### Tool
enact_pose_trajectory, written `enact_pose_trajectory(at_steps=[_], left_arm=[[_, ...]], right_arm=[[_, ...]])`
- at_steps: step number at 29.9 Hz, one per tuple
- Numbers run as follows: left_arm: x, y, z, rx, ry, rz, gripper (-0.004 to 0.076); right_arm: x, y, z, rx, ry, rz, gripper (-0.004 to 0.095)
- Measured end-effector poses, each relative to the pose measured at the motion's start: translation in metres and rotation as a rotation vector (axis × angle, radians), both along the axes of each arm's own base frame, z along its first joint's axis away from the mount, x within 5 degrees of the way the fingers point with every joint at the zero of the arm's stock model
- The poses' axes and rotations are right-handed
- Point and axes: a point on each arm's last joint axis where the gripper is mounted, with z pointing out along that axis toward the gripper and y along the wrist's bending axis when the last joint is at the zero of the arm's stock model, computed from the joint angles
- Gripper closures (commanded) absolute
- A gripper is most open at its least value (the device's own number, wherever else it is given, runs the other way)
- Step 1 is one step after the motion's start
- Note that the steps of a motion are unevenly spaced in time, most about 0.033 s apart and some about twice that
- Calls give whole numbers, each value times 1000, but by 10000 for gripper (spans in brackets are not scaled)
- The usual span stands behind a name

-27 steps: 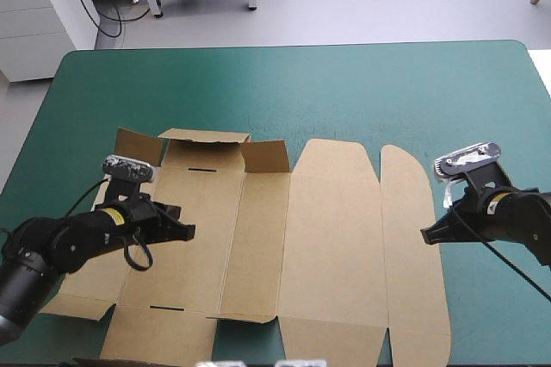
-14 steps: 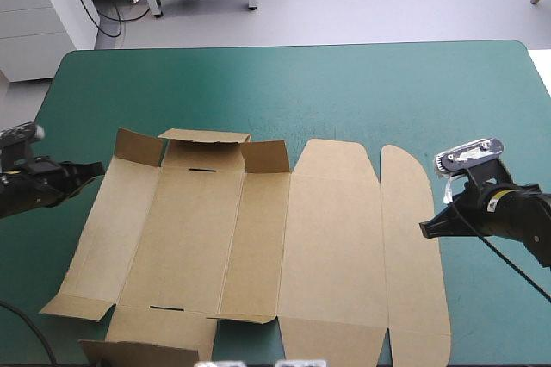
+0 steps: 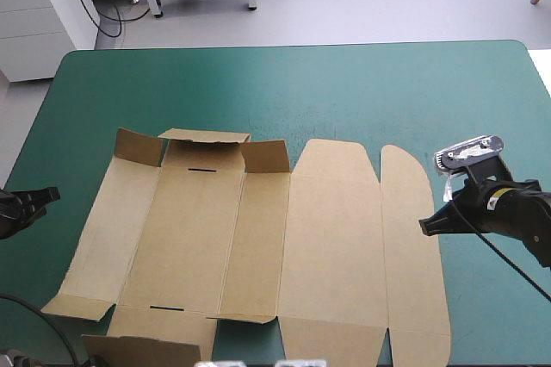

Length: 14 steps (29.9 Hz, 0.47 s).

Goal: Fold the box

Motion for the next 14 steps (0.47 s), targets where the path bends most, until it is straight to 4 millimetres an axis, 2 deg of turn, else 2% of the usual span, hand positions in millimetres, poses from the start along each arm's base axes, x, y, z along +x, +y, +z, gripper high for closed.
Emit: enact_pose_trajectory(at_steps=[2,4,7,11,13,14], left_arm=[[-1,0,-1,7,12,-4,708],[-2,0,-1,10,25,-9,648],[-3,0,-2,19,37,-23,465],[-3,0,-2,22,37,-30,120],[-3,0,-2,21,36,-30,30],[-3,0,-2,22,36,-29,17]], right_arm=[[0,0,0,-3,-1,4,929],[0,0,0,-10,-2,12,929],[0,0,0,-14,-2,17,929],[0,0,-2,-16,1,20,929],[0,0,-3,-17,5,20,929],[0,0,-3,-17,5,20,929]])
